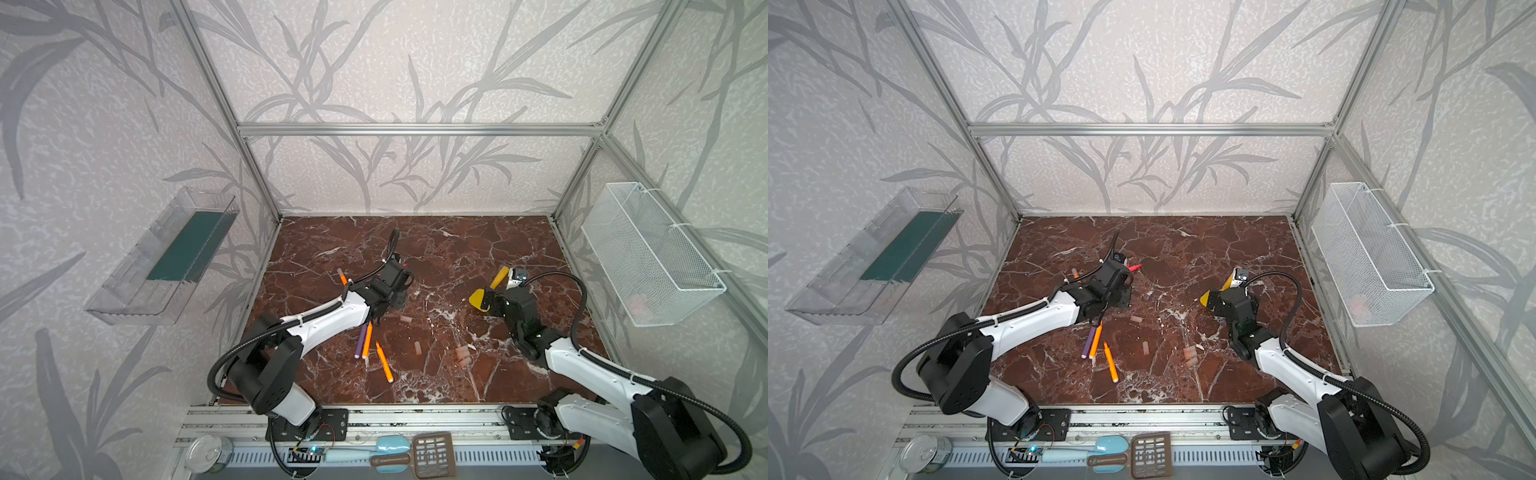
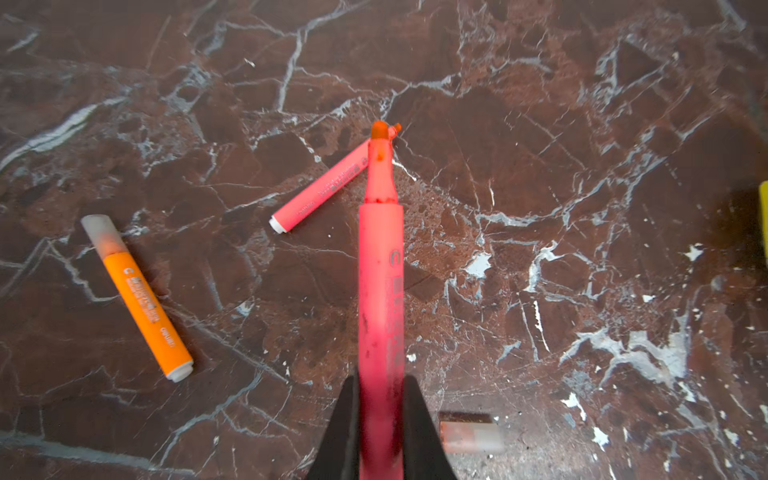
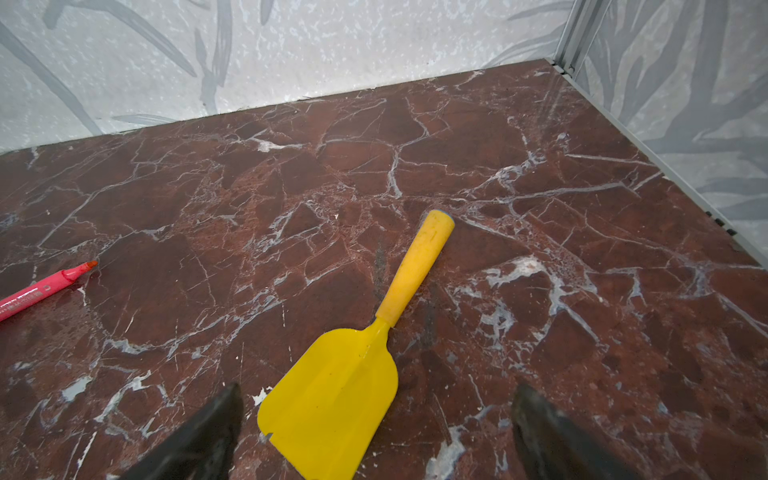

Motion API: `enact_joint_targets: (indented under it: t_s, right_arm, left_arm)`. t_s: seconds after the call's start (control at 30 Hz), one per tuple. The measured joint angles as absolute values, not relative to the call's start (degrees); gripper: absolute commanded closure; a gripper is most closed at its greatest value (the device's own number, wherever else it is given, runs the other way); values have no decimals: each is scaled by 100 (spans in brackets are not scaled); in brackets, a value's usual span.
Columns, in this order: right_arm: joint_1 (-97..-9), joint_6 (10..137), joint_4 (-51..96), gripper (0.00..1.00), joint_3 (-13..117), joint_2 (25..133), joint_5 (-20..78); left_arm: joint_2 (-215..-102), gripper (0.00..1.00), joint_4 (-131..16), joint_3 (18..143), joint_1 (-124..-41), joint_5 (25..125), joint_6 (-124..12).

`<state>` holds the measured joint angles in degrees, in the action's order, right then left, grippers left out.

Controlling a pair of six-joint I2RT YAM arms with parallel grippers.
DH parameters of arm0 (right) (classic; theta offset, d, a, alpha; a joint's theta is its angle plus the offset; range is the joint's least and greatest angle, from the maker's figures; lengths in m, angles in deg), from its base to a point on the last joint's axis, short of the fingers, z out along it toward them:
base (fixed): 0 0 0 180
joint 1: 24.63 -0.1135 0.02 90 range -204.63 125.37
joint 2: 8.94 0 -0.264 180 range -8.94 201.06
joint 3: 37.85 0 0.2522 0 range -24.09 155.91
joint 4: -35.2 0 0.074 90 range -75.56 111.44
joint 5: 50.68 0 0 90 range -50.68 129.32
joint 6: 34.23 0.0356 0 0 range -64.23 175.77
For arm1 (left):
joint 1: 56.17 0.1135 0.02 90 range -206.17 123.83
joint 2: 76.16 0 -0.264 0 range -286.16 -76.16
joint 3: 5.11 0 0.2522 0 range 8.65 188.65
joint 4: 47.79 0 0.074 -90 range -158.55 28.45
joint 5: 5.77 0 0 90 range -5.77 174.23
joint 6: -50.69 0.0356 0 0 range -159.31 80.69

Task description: Insert the pens into the pen caps

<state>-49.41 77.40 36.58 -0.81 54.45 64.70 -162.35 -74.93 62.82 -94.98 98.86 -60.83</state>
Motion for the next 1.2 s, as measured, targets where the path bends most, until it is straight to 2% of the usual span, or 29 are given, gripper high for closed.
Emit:
enact_joint_targets:
  t_s: [0.23,0.43,0.63,0.83,1.03,1.2]
  right_arm:
    - [-4941,7738,3784,2,-308,4914,6372]
    - [-4941,7736,3784,2,-334,4864,6256]
    - [-4941,7731,3787,2,-334,4864,6090]
    - [-5083,7996,4392,4,-513,5065,5102]
    - [-6324,8488,5065,11,-349,5933,4617]
    - [-6788,8883,5505,15,66,6512,4234]
  left_arm:
    - [-15122,100,-6449,4890,-9498,9812,-6197]
    - [-14126,100,-5616,4007,-9478,9976,-6489]
    - [-13407,100,-5247,3504,-9465,10013,-6557]
    - [-13540,100,-4868,3502,-9461,9375,-6446]
    - [-14108,100,-3931,3356,-9520,8065,-6308]
    - [-14500,100,-3518,3353,-9730,7541,-6192]
